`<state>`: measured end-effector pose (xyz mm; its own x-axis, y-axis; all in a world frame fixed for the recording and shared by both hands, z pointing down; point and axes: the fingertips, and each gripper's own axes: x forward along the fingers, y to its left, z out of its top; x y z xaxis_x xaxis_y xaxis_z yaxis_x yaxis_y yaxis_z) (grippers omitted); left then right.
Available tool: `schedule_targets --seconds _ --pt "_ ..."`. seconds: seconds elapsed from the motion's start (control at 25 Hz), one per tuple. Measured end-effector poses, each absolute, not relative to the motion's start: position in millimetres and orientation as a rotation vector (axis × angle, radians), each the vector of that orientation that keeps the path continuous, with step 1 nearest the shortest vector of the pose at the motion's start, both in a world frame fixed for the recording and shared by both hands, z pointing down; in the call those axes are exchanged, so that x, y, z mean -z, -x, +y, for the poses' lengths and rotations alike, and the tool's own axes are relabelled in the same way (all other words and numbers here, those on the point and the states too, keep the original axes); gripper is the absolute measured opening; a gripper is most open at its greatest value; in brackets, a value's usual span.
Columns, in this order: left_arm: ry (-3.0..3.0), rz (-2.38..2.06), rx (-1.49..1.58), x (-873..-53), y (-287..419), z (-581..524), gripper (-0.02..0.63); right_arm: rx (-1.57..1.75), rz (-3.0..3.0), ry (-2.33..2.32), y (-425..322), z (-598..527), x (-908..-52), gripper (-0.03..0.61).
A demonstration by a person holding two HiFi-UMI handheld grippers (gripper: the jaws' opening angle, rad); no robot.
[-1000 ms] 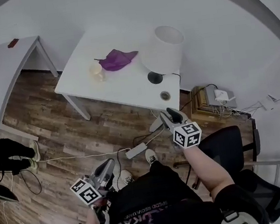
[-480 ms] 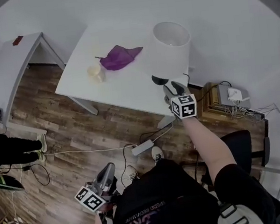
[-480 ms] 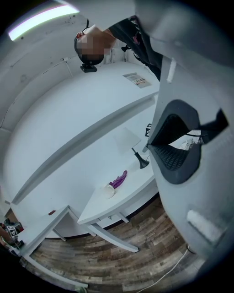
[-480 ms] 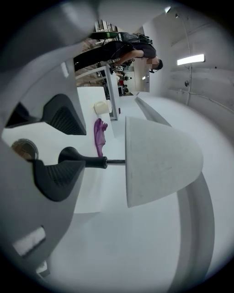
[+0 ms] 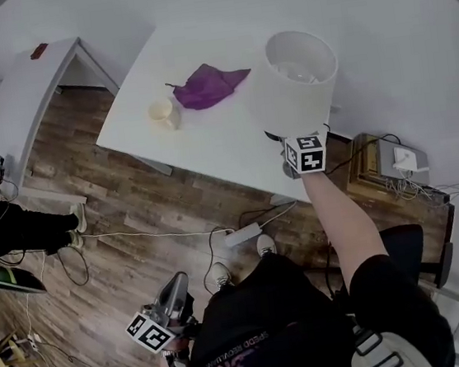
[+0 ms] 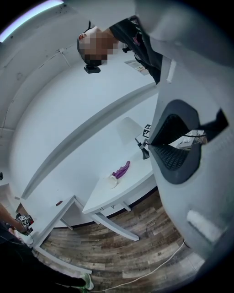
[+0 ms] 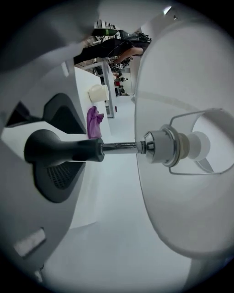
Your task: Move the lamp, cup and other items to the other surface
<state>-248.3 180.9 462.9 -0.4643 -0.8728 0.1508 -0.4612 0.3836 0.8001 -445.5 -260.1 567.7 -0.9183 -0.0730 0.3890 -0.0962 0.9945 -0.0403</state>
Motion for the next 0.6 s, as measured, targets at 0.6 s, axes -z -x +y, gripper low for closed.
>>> schedule_targets --seconds 0.6 --pt "-1.065 -2.059 0.923 -483 261 185 -0.008 0.046 -2.776 -0.062 479 -260 -569 0.138"
